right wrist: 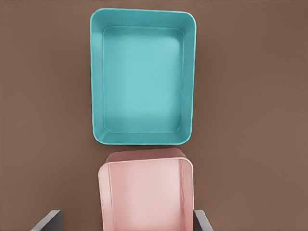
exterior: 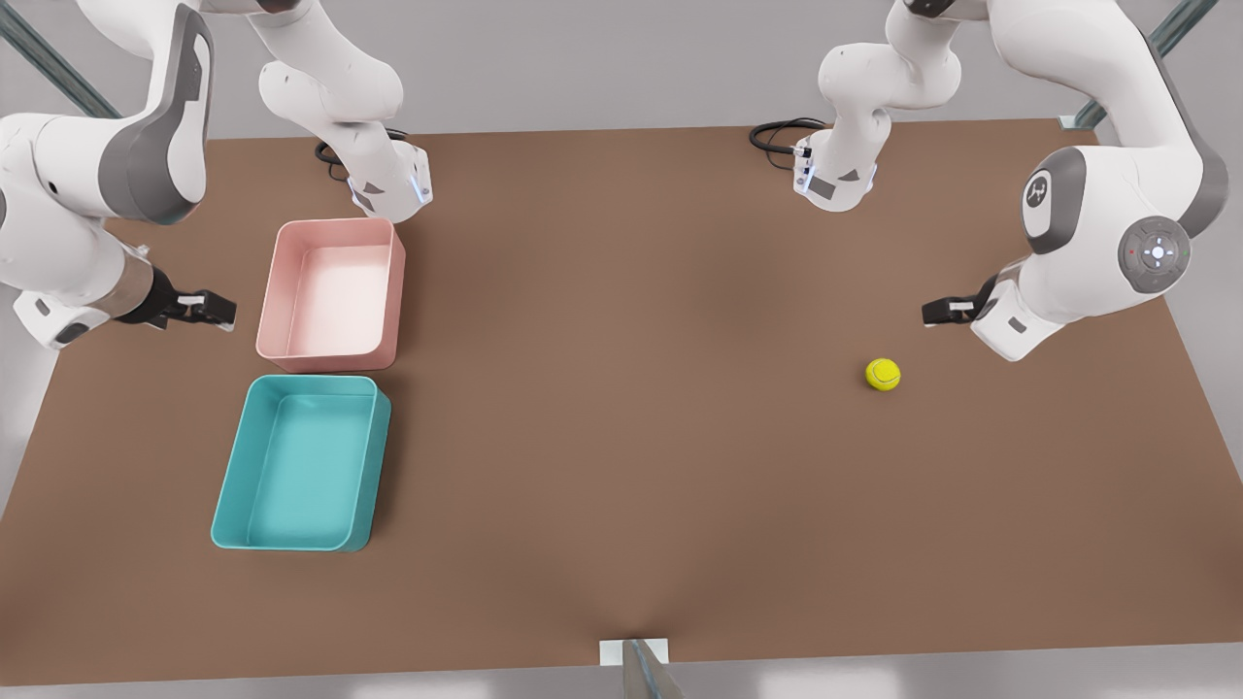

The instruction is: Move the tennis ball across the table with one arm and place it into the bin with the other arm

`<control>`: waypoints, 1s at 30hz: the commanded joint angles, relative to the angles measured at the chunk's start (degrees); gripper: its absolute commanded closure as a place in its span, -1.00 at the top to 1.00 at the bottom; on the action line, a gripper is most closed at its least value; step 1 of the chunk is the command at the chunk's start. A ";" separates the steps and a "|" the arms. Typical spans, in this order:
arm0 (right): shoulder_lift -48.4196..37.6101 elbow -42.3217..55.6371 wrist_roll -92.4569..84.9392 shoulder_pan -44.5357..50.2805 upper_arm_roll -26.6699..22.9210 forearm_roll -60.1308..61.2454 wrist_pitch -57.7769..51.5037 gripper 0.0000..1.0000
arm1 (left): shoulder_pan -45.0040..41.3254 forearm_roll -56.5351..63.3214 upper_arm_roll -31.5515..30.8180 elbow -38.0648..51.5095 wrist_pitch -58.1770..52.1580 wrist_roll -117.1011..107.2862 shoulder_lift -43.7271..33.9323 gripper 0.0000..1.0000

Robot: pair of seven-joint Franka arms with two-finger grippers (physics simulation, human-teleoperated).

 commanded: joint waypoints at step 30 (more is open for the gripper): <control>2.40 -3.72 1.11 0.47 -0.12 4.15 6.44 1.00 | 11.95 18.75 -3.42 -37.33 51.75 112.02 10.44 -0.57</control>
